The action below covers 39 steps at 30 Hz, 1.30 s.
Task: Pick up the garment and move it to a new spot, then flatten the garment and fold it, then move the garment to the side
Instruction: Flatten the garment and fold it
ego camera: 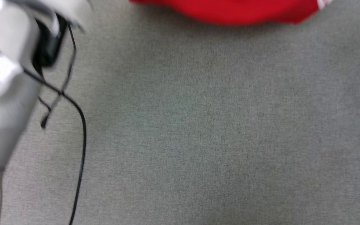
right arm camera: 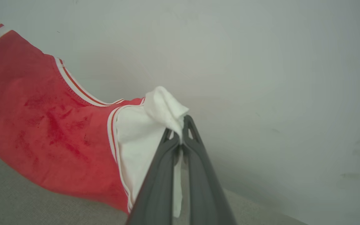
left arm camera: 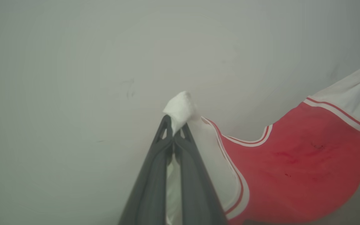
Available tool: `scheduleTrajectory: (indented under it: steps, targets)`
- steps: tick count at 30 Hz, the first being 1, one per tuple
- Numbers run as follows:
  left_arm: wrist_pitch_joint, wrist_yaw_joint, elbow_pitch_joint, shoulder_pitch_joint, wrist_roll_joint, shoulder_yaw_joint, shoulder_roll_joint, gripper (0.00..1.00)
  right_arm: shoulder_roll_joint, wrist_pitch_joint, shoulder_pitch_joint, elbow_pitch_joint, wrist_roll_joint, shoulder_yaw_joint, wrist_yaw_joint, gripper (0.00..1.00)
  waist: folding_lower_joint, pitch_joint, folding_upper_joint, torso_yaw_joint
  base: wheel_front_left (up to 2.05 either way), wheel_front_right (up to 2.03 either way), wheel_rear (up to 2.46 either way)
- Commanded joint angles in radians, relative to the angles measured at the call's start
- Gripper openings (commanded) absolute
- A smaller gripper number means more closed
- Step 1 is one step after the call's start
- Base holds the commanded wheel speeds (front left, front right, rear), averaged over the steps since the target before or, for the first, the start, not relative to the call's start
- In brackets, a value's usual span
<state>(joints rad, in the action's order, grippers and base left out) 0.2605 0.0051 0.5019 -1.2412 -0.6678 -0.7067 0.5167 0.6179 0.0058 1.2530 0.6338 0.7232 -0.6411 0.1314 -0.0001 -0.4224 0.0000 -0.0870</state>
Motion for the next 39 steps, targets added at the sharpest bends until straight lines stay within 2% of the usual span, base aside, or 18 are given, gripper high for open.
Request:
scheduleTrajectory:
  steps: [1,8,14,23,31,39]
  targets:
    - [0.007,0.015,-0.028,0.064,0.003,-0.002,0.007,0.0,0.017,-0.013,-0.062,-0.021,0.017,-0.004,-0.001,0.0,0.0001,0.039,0.0,-0.005,0.0,0.0,0.0]
    - [0.005,0.061,-0.124,0.342,-0.032,-0.002,0.04,0.0,0.043,-0.04,-0.337,-0.109,0.049,-0.011,-0.001,0.0,0.0001,0.128,0.0,0.003,0.0,0.0,0.0]
    - [0.005,0.097,-0.189,0.574,-0.083,0.031,0.063,0.0,0.014,-0.052,-0.563,-0.153,0.055,0.015,-0.001,0.0,0.0001,0.198,0.0,0.01,0.0,0.0,0.0]
    - [0.005,0.129,-0.234,0.883,-0.121,0.044,0.113,0.0,-0.017,-0.034,-0.869,-0.186,0.049,0.081,-0.001,0.0,0.0001,0.323,0.0,0.016,0.0,0.0,0.0]
    - [0.005,0.165,-0.255,1.038,-0.148,0.035,0.14,0.0,-0.031,-0.011,-1.058,-0.209,0.036,0.152,-0.001,0.0,0.0001,0.381,0.0,0.015,0.0,0.0,0.0]
    - [0.005,0.194,-0.267,1.182,-0.182,0.061,0.114,0.0,-0.058,-0.009,-1.255,-0.226,0.024,0.258,-0.001,0.0,0.0001,0.425,0.0,-0.001,0.0,0.0,0.0]
